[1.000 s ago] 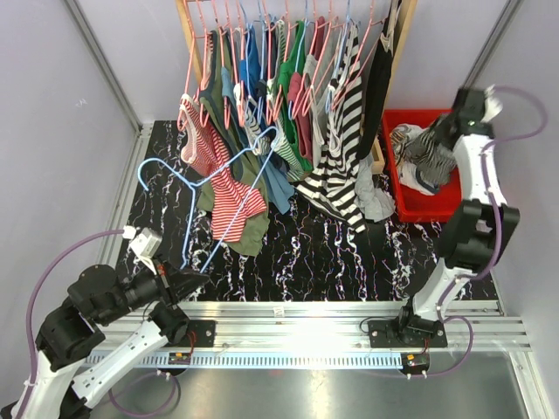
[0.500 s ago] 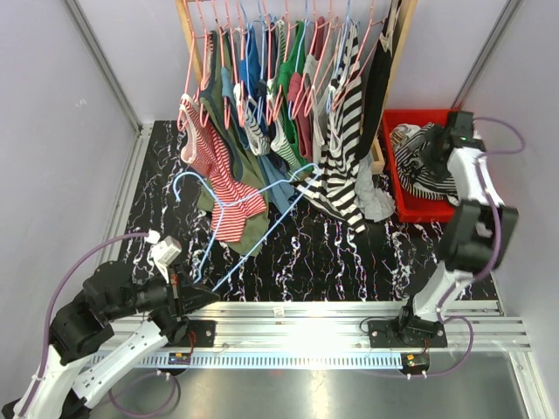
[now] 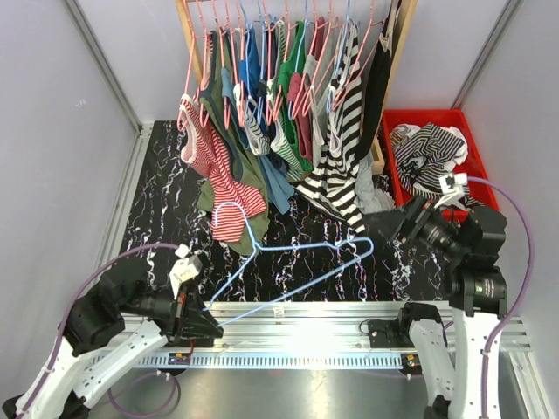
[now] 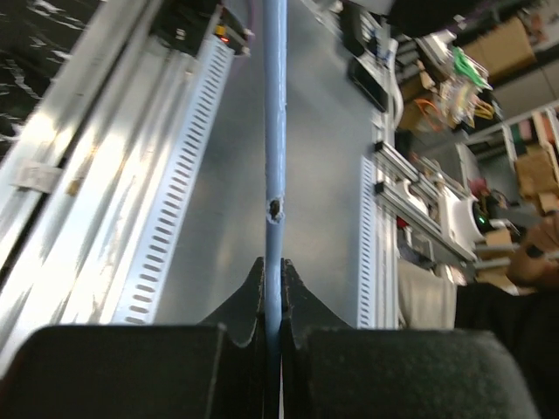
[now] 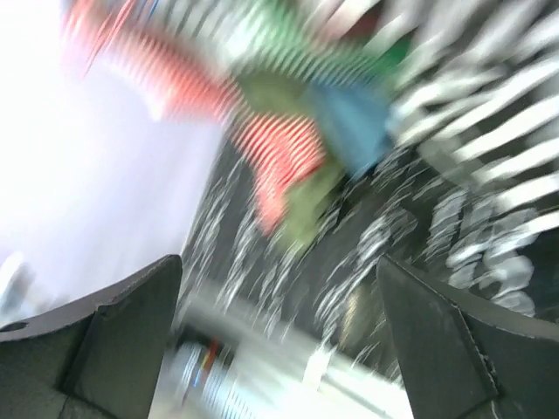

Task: Remove the tank top from the hanger

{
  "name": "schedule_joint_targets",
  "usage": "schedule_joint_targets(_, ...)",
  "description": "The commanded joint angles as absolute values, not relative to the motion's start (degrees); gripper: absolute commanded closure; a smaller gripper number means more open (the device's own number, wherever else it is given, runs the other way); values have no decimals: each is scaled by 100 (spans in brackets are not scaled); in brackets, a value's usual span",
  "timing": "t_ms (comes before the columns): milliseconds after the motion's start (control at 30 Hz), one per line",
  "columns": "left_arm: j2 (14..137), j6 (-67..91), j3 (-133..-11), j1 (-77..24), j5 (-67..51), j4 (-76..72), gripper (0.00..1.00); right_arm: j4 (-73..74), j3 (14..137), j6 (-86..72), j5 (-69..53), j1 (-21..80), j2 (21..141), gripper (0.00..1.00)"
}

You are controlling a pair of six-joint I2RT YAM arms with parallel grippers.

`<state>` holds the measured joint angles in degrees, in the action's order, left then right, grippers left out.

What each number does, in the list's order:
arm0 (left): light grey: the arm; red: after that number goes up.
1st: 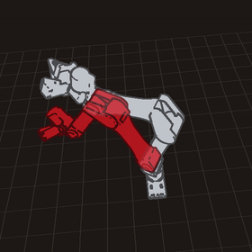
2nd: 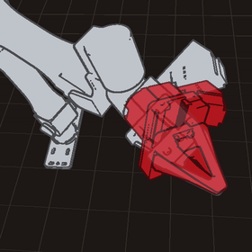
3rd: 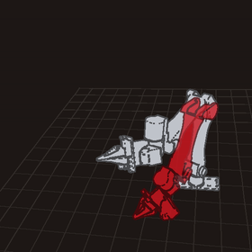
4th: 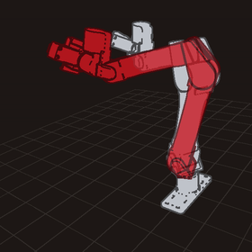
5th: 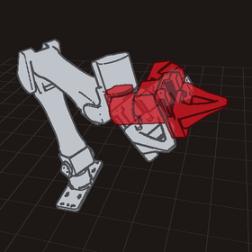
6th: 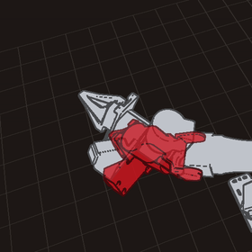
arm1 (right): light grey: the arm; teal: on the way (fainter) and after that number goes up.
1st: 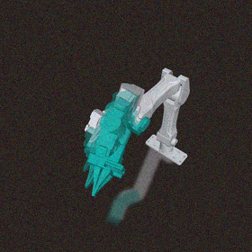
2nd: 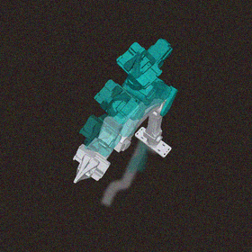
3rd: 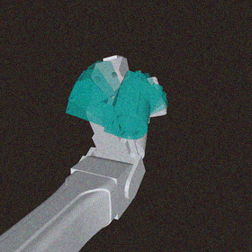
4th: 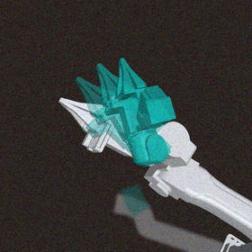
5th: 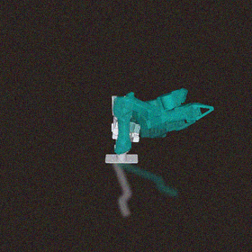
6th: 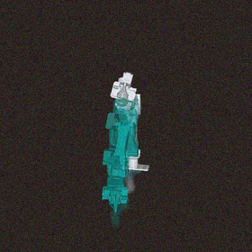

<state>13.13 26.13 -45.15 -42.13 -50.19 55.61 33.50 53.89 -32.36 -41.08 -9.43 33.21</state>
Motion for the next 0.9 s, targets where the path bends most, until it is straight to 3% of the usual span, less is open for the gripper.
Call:
schedule_joint_targets(0, 1143, 2681, -4483, -4236, -6318, 5282, 100, 3541, 5641, -3024, -6037, -398, 3059, 0)
schedule_joint_targets(133, 853, 2900, -4026, -4236, -6636, 5387, 100, 2982, 5906, -3348, -6975, 138, 3050, 0)
schedule_joint_targets(433, 475, 3005, -3911, -4412, -6363, 6223, 100, 3251, 6240, -3244, -7251, 1247, 3436, 0)
schedule_joint_targets(867, 852, 2971, -4218, -4684, -6073, 5994, 100, 5800, 7022, -1416, -5433, 3568, 4456, 1)
